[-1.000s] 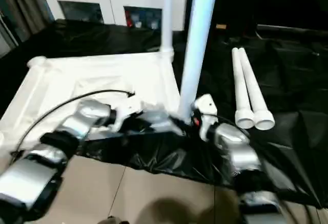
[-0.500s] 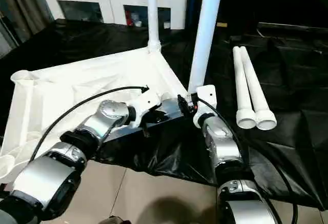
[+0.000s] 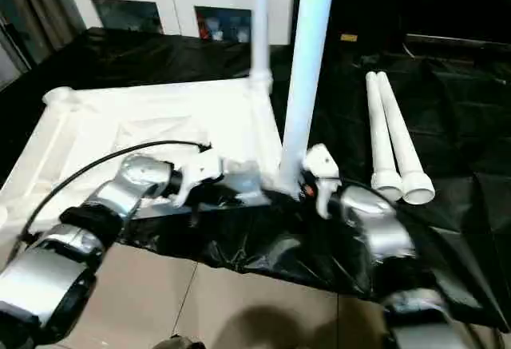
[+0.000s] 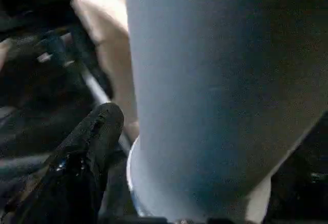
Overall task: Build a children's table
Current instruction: Rotate leg to tighten
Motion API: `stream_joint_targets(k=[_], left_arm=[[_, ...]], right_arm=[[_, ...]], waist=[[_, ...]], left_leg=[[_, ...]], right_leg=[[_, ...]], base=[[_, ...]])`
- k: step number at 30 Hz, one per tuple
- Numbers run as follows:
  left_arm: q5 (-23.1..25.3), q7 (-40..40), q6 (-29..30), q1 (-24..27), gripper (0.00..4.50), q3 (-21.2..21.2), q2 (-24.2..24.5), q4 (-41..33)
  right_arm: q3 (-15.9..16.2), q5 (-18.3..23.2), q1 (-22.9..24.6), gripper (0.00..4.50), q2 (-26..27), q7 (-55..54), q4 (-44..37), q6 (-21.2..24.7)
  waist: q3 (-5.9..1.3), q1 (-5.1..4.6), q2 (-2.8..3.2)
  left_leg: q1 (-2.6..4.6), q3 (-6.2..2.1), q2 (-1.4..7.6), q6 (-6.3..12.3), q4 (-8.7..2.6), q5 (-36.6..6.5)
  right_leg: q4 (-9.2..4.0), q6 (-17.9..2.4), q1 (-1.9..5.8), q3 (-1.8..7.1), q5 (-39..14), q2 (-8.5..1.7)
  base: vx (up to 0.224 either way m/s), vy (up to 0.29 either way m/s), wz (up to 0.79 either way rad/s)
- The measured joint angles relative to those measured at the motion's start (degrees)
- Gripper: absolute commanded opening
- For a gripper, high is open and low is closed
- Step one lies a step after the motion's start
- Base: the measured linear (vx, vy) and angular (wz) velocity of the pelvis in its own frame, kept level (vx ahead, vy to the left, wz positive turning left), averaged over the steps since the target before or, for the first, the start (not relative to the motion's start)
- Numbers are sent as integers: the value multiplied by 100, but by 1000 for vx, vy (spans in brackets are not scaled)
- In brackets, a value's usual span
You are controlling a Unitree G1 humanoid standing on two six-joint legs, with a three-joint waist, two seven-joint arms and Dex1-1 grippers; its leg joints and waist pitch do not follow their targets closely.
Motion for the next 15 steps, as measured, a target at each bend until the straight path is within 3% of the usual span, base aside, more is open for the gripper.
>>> stream_joint_targets(k=[10,15], left_arm=[[-44,-706,-174,35,0,-83,185,-29],[-42,-667,-156,48,0,-92,180,-61]], right_arm=[[235,115,123,288,-235,896,-321,169],[196,160,239,275,-188,780,-500,330]], waist=[[-1,52,1],[-2,80,1]], left_leg=[[6,3,3,-4,-1,-2],[9,6,3,-5,-1,-2]], right_leg=[[3,2,3,1,-1,0],[4,2,4,3,-1,0]], base=[[0,0,0],[0,0,0]])
